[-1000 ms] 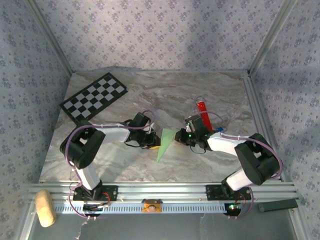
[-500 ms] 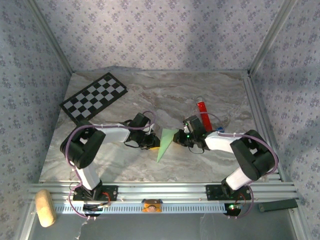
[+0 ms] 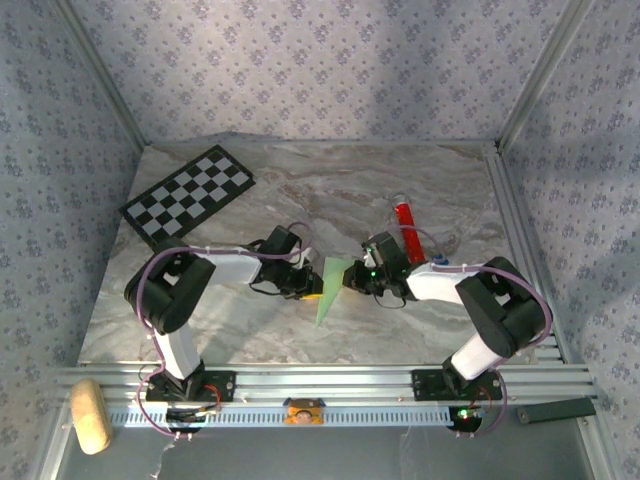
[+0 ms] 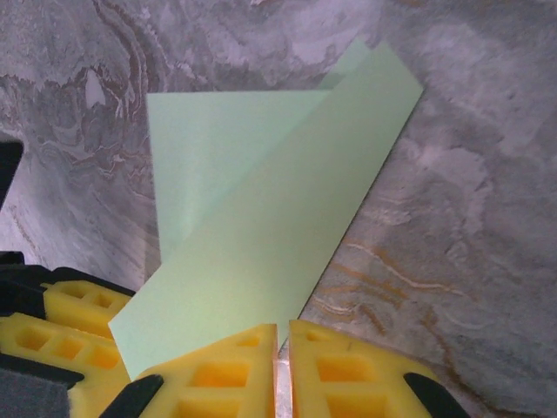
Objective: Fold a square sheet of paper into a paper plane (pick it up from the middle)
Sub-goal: Turn over a paper plane at the center of the table.
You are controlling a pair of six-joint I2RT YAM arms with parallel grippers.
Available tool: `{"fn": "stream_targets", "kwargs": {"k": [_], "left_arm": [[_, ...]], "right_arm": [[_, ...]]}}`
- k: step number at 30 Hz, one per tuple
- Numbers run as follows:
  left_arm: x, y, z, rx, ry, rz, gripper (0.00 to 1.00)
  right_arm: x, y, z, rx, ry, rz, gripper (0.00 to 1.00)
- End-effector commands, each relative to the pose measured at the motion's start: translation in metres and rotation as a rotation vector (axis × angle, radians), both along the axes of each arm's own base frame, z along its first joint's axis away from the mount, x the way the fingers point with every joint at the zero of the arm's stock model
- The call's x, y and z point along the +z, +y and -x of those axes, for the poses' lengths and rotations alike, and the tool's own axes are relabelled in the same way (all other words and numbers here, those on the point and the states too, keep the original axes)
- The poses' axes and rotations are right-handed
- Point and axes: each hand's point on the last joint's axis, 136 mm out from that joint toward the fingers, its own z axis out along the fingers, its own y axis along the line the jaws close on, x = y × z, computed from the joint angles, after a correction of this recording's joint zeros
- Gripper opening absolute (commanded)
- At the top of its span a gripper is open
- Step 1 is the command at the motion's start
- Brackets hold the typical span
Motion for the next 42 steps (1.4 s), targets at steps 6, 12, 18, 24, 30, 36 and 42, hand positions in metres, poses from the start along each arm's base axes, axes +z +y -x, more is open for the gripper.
{"fn": "stream_targets", "kwargs": {"k": [6,12,18,24,30,36,42], "left_arm": [[0.003,-0.012,0.002,-0.031,0.013,0.065,0.2],[0.003,-0.018,0.003,-0.035,0.029,0.102,0.19],[0.006,-0.021,0.003,-0.039,0.03,0.118,0.12],[0.017,-0.015,-0.003,-0.017,-0.031,0.087,0.04],[0.028,0.02,-0.022,0.097,-0.19,-0.144,0.02],[0.036,0.056,-0.033,0.157,-0.287,-0.353,0.01],[0.037,0.07,-0.034,0.177,-0.313,-0.45,0.01]], "right_arm": [[0.0,0.008,0.003,0.014,0.009,-0.025,0.12],[-0.004,0.009,0.008,0.021,0.021,-0.024,0.12],[-0.004,0.007,0.008,0.017,0.02,-0.021,0.12],[0.003,0.0,0.006,-0.011,-0.008,-0.01,0.12],[0.013,-0.015,0.002,-0.062,-0.043,0.018,0.13],[0.02,-0.016,0.001,-0.071,-0.06,0.007,0.14],[0.03,-0.007,-0.003,-0.058,-0.08,-0.024,0.16]]}}
